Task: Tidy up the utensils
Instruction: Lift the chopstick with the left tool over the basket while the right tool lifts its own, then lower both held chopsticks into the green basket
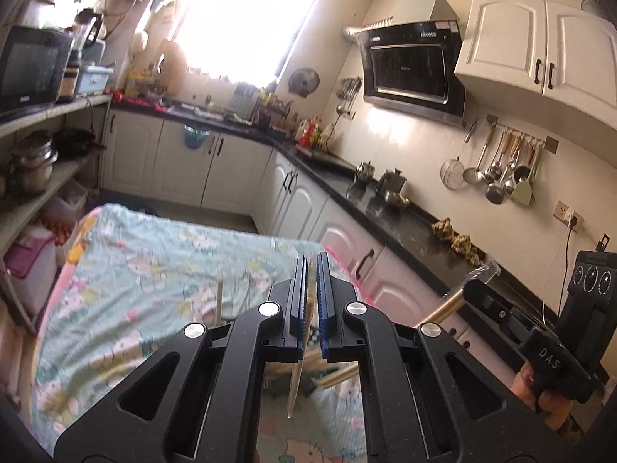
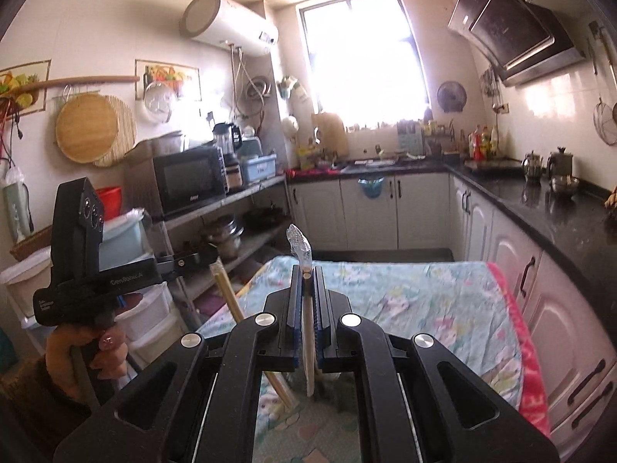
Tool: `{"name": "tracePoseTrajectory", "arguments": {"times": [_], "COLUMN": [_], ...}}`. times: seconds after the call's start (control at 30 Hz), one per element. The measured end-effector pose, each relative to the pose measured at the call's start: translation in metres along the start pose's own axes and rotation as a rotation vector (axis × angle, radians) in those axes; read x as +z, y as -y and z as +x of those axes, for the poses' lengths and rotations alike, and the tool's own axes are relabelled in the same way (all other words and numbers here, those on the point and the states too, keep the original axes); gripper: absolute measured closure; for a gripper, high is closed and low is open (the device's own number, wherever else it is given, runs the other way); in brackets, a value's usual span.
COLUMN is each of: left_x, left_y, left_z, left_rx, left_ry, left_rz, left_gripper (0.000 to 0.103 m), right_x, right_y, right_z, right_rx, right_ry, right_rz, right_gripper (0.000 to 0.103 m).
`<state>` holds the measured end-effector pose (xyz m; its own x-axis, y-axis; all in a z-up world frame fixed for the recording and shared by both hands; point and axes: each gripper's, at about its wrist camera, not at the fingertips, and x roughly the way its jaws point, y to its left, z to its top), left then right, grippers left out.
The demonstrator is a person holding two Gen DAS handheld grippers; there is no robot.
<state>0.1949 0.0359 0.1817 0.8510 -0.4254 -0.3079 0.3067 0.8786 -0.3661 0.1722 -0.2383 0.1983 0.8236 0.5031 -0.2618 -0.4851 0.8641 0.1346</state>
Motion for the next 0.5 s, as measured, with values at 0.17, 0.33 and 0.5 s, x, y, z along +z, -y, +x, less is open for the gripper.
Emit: {"name": "tracePoseTrajectory", "arguments": {"times": [0.17,0.33,0.5], "left_x": [0.019,0.036,0.049], "left_y": [0.003,0.007,0.005], "left_z": [-0.003,-0.004,0.001], "left_rx": [0.011,0.048,0.091], "left_ry": [0.047,0.104,0.143], "left_rz": [0.009,0.026,0.028], "left_gripper": [0.101,0.101,0.101], "right_x": [0.025,0.049,0.062], "right_y": [0.006,0.014,0.02], "right_z": [-0.011,-0.017,-0.014], "right_rx": [-0.018,-0.047,-0.071], "right_ry": [0.06,0.115,0.143], "right_rz": [-0.007,-0.01,-0.018], "right_gripper": [0.098,0.098,0.098]}}
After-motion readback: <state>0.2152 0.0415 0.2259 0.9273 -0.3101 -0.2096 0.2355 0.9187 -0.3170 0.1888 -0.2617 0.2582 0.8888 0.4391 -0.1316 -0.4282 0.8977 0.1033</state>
